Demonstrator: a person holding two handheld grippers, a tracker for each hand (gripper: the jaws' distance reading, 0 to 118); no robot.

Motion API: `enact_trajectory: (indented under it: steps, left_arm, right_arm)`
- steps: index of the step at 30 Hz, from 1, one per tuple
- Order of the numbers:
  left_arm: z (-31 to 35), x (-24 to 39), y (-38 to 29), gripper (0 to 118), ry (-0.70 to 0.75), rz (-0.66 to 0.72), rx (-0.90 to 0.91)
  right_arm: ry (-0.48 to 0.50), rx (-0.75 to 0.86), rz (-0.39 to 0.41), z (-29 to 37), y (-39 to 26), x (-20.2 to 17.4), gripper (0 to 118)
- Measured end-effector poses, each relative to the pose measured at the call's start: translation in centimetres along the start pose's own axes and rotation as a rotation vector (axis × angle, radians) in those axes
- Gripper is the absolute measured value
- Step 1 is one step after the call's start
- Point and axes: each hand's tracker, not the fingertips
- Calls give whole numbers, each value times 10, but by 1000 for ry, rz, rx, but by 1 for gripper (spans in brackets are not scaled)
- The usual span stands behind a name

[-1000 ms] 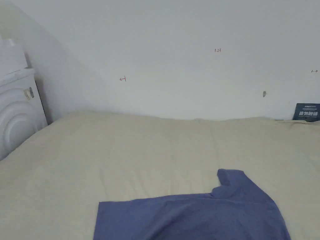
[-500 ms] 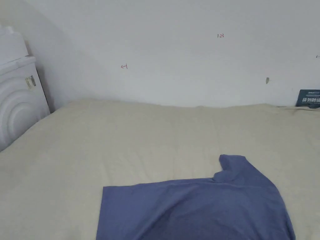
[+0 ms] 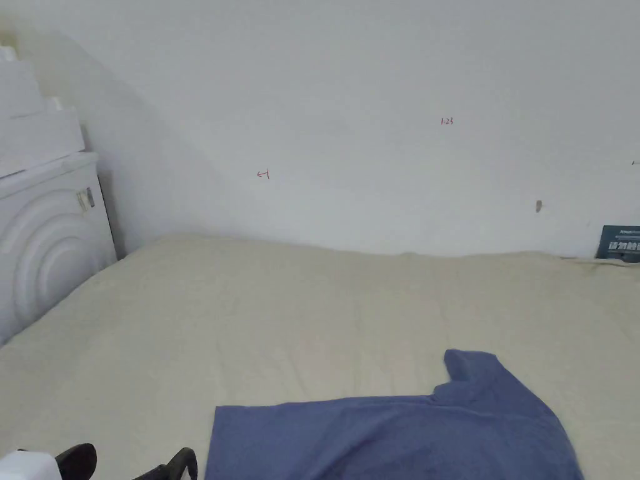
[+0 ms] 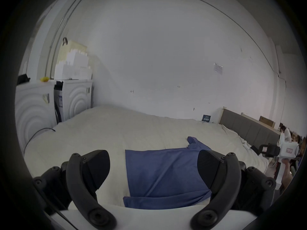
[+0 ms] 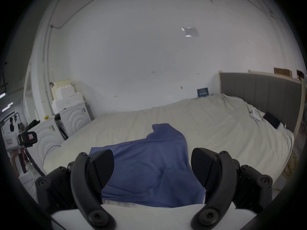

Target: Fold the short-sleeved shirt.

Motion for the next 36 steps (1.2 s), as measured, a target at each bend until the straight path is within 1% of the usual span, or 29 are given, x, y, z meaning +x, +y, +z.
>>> enact_trajectory:
  steps: [1, 2, 3, 4, 5, 6, 7, 8, 9, 10, 11, 14, 19, 24, 26, 31, 35, 36]
  left_arm:
    - [2, 3, -1, 101, -5, -1, -1]
    - [5, 6, -3, 90, -9, -1, 3]
    - [6, 6, -7, 73, -16, 5, 9]
    - [7, 7, -9, 59, -26, 10, 4]
    - [8, 9, -12, 48, -22, 10, -1]
    - [9, 9, -14, 41, -15, 12, -12]
    - [11, 8, -18, 36, -10, 15, -15]
    - [13, 6, -19, 28, -10, 20, -18]
    - [15, 4, -21, 16, -21, 37, -35]
    - [17, 2, -24, 7, -15, 58, -40]
    - [19, 0, -25, 3, -9, 72, -49]
    - [22, -7, -31, 0, 30, 91, -79]
    - [24, -21, -37, 0, 63, 106, -105]
    - [23, -29, -42, 0, 91, 116, -131]
    - [22, -30, -45, 0, 93, 106, -150]
    - [17, -28, -65, 0, 110, 36, -204]
    - [3, -35, -88, 0, 124, 21, -289]
    - [-2, -36, -94, 3, 132, 12, -313]
  right_arm:
    - [6, 0, 5, 0, 0, -5, 97]
    - [13, 3, 9, 0, -1, -9, 97]
    - [19, 8, 13, 1, -2, -13, 97]
    - [21, 10, 18, 2, -5, -14, 95]
    - [23, 7, 22, 2, -7, -16, 91]
    - [21, 0, 24, 4, -10, -18, 76]
    - [22, -1, 25, 5, -13, -19, 61]
    - [21, -8, 27, 6, -17, -18, 45]
    - [16, -28, 24, 5, -20, -17, 27]
    - [8, -43, 22, 6, -24, -16, 15]
    - [6, -44, 18, 6, -27, -15, 7]
    - [1, -79, -1, 7, -32, -9, 4]
    - [-4, -89, -27, 6, -33, -6, 4]
    - [14, -94, -41, 2, -33, -3, 4]
    - [16, -99, -38, 0, -34, -3, 4]
    - [4, -135, 2, -3, -42, -6, 4]
    - [26, -183, -56, -1, -55, 1, 4]
    - [22, -189, -60, -1, -58, 3, 4]
